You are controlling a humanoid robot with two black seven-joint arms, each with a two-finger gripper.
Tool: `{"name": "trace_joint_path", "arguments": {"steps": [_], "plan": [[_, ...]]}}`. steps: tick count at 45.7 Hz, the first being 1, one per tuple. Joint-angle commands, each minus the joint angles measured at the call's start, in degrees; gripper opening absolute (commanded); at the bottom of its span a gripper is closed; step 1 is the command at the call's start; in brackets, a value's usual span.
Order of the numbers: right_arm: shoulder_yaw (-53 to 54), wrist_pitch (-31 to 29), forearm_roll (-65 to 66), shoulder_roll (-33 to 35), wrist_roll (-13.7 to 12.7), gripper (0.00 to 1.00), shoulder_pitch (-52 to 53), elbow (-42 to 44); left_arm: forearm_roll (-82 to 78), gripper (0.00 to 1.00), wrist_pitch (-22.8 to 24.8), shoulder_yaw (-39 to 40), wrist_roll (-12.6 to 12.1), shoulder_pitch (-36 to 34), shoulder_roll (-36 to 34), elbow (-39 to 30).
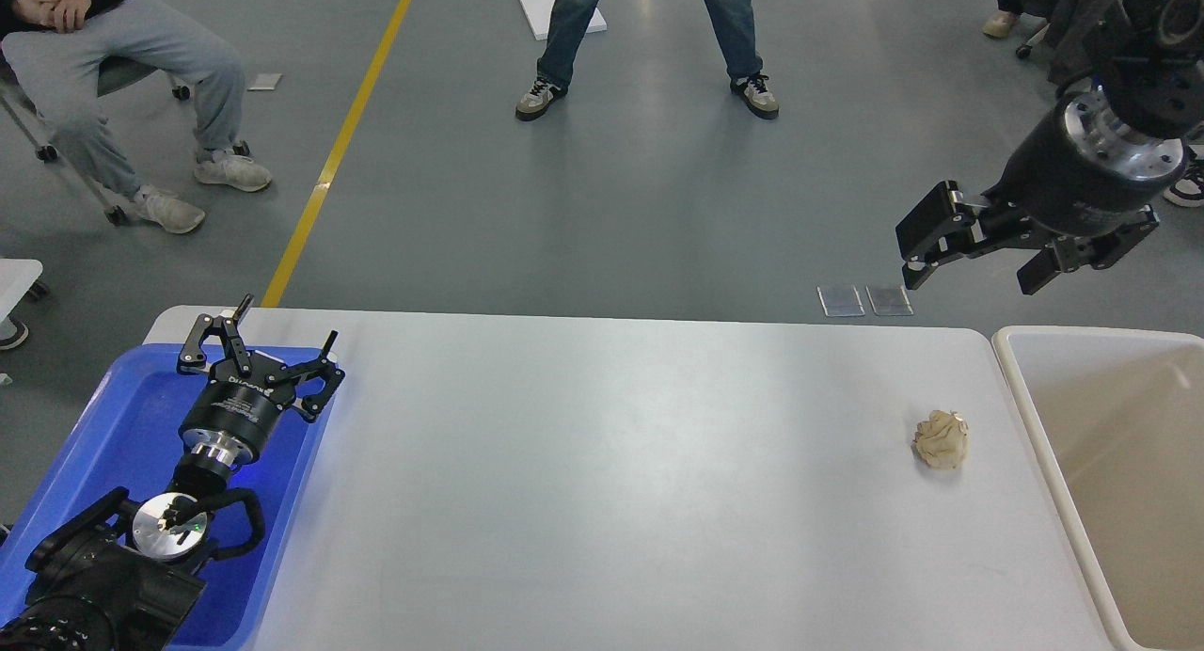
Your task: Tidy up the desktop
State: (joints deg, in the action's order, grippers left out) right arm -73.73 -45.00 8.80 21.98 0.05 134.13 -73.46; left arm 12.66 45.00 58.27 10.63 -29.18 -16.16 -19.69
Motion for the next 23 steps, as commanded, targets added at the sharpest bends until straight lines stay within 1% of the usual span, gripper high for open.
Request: {"name": "trace_joint_path", "arguments": {"steps": [1, 23], "plan": [[-0.27, 0.00, 0.08, -0.10, -0.05, 1.00, -0.89, 2.26, 0.00, 1.00, 0.00, 0.00, 0.00, 0.00, -0.01, 0.00], [-0.45, 0.88, 0.95, -1.06, -0.14, 1.00, -2.74, 2.00, 0.00, 1.00, 0.00, 0.00, 0.00, 0.00, -0.01, 0.00]]}}
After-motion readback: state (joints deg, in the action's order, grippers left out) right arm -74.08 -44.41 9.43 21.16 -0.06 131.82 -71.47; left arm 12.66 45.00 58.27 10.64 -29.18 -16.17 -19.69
